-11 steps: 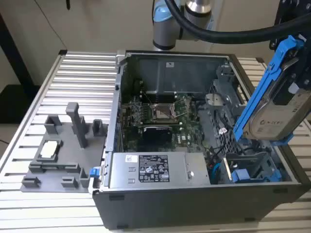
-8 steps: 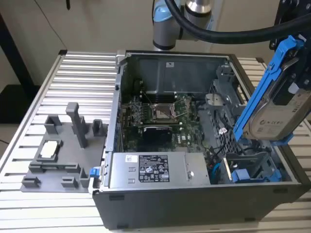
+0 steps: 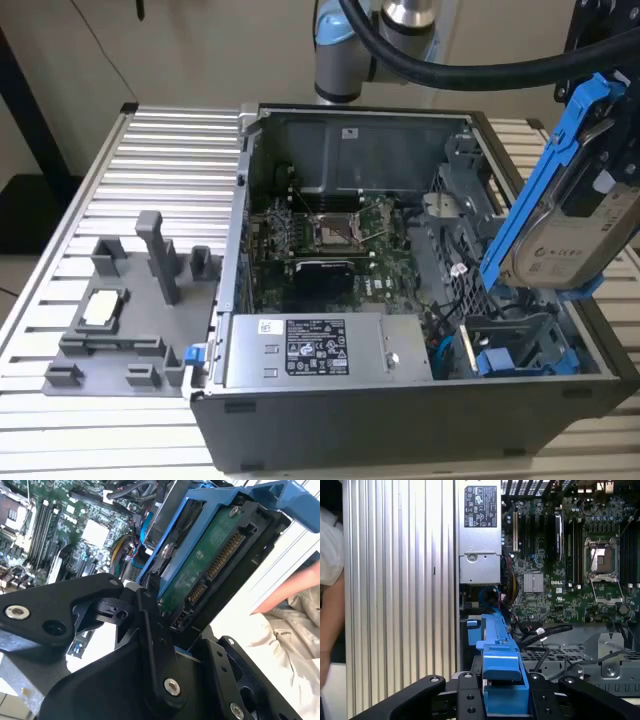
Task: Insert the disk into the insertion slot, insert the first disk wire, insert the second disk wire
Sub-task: 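Insert the disk into the insertion slot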
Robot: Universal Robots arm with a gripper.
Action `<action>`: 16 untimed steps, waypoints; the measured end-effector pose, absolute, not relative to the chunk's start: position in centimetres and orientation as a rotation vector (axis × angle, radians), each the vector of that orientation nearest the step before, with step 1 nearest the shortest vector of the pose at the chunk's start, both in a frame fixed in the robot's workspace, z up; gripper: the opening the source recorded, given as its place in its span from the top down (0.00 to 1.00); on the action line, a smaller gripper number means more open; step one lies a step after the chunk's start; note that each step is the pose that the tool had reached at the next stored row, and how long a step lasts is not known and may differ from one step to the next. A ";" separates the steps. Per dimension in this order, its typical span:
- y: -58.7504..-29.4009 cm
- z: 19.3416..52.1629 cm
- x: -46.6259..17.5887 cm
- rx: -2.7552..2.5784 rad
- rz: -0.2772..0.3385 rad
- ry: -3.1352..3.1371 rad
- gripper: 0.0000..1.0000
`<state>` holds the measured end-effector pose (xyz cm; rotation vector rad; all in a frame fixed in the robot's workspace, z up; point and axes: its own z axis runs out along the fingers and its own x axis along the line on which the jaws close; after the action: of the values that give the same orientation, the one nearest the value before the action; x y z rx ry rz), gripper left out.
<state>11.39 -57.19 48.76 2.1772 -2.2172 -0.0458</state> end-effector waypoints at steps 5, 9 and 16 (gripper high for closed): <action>-57.2 48.4 11.4 2.180 -0.049 -2.219 0.67; -57.2 47.8 11.4 2.187 -0.054 -2.227 0.67; -57.2 46.8 11.4 2.198 -0.048 -2.235 0.67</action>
<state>11.43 -57.19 46.83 2.1979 -2.2352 -0.0476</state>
